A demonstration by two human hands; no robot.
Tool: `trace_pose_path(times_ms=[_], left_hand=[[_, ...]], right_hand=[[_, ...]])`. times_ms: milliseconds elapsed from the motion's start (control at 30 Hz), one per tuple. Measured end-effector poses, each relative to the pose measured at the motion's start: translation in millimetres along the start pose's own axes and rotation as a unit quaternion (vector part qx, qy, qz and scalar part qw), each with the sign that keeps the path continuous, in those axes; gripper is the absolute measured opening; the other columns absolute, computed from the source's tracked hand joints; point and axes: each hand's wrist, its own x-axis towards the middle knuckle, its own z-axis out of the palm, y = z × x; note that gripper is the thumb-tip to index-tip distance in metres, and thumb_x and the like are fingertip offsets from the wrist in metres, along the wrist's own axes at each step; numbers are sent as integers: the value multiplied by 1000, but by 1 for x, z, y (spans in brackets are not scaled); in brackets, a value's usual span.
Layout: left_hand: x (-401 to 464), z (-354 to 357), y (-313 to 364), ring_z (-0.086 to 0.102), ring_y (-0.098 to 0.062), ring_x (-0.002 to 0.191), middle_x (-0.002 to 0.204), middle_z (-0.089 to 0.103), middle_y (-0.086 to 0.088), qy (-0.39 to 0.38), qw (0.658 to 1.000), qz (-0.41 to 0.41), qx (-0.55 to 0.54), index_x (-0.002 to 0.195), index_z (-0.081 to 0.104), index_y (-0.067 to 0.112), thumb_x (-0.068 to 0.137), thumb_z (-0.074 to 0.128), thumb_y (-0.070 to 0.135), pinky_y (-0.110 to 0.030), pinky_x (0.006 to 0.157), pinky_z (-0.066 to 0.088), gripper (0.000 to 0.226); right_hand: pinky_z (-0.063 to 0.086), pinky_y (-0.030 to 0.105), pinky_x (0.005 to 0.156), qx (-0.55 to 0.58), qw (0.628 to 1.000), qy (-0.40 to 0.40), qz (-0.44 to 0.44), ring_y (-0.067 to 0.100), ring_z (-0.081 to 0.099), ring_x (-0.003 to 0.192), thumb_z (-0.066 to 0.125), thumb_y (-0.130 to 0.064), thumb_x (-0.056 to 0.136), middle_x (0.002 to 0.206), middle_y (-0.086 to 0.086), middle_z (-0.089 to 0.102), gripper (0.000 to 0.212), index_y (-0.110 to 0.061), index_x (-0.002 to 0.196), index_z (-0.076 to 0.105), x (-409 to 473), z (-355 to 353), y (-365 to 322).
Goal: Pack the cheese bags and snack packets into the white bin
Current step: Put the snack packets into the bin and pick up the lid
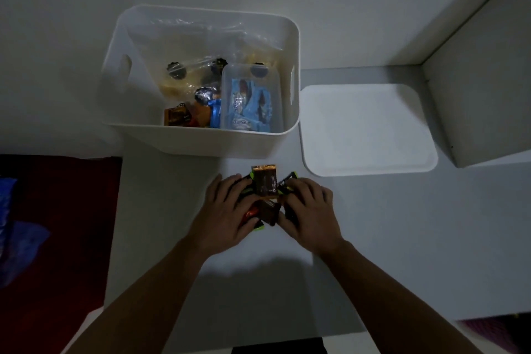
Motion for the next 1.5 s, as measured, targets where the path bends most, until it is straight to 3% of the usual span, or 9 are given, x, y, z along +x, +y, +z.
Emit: trace_pose_path(times_ms=[133,233,333,500,700,933,1100,1300,1500], left_hand=[[2,-1,3,51,-39,133,144,54,-15,21,1000,-7,-10,131,64,14,91,59,47,-62,115,28,52],[9,-8,10,47,-38,136,161,36,-15,3,1000,-23,-9,149,50,18,85,60,46,-61,114,28,71],[18,-13,16,45,-34,135,169,21,-4,-32,999,-14,-5,156,38,28,81,56,42,-56,110,30,78],[23,-12,19,53,-33,120,156,46,2,-39,999,-22,-4,139,58,26,81,56,34,-49,90,39,59],[36,-8,28,56,-32,99,119,64,-1,0,997,-70,-12,103,62,20,77,60,22,-43,76,42,26],[45,-22,21,57,-23,97,108,62,1,-27,997,-77,-16,99,59,20,67,67,22,-31,61,46,33],[41,-35,28,53,-28,106,122,55,-2,-38,986,-143,-79,109,57,21,73,54,32,-39,80,48,38],[17,-34,23,34,-33,145,165,29,-7,-113,991,-53,-41,158,34,32,77,53,77,-48,101,36,94],[12,-13,18,53,-34,126,148,52,-6,-79,996,-35,-6,138,59,23,90,49,72,-49,91,40,69]], right_hand=[[39,44,86,15,1000,10,-3,32,56,115,64,-40,90,123,6,59,35,-19,117,60,3,2,1],[41,44,88,28,999,-3,16,31,55,118,65,-43,89,135,11,54,64,-25,147,45,3,2,1],[40,43,88,19,1000,-16,12,28,50,122,62,-43,91,153,11,44,68,-27,154,42,5,-1,0],[40,40,79,-7,1000,-13,3,25,56,110,64,-40,89,146,-6,55,49,-31,137,61,10,1,0],[44,38,70,20,1000,5,-15,25,59,93,70,-39,90,124,-2,64,23,-22,105,67,23,1,14],[36,23,58,59,997,1,46,19,56,77,77,-32,77,94,-1,61,24,-15,83,62,30,-8,14],[46,35,69,75,993,-17,87,21,57,94,73,-38,83,112,-4,59,25,-21,100,65,24,-17,8],[37,45,96,50,997,1,60,17,42,142,60,-40,89,154,-1,44,55,-28,142,57,-1,-27,-1],[33,49,104,36,998,-24,38,25,42,143,63,-85,70,154,5,46,99,-25,148,52,-7,-22,-4]])
